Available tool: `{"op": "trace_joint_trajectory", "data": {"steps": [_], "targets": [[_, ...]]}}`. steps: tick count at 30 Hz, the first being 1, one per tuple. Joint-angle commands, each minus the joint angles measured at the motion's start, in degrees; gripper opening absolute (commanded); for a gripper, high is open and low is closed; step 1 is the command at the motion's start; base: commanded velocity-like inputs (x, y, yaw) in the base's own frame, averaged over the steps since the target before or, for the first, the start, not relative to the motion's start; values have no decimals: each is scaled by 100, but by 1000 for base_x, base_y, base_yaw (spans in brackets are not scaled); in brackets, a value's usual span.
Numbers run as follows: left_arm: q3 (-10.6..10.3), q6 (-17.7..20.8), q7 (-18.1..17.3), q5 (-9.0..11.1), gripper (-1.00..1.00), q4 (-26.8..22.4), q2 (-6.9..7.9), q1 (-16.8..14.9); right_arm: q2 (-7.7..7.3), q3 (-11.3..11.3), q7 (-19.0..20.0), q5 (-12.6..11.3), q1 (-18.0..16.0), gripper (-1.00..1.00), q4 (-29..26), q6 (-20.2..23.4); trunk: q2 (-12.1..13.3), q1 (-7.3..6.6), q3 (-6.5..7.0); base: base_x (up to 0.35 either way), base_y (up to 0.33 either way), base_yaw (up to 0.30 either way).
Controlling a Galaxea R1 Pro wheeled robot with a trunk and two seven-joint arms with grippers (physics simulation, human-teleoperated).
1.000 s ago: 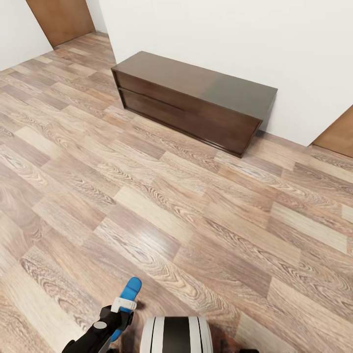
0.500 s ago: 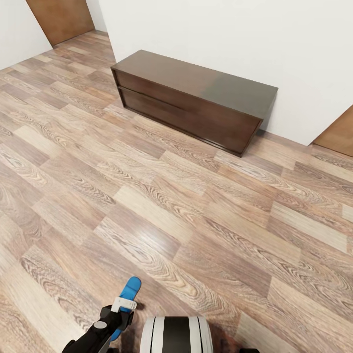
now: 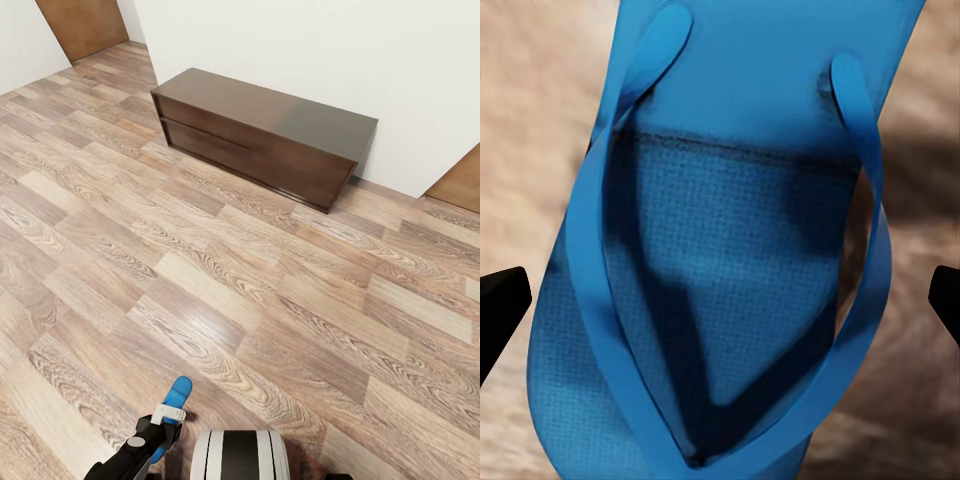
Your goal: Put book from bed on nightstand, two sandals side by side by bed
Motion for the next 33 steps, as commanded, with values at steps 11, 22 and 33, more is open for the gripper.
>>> {"op": "trace_joint_trajectory", "data": {"steps": [11,22,33], "targets": [[-33,-1,22,-6,100,-10,5,-5,1,-8,29,-41,2,100,-8,31,-1,-1,-3,0,0,0],[-36,-2,22,-5,100,-14,9,-32,1,-8,30,-41,2,100,-5,31,-1,-1,-3,0,0,0],[-29,-2,22,-6,100,-4,10,-111,1,-8,29,-41,2,100,-4,31,-9,15,-135,0,0,0]]}}
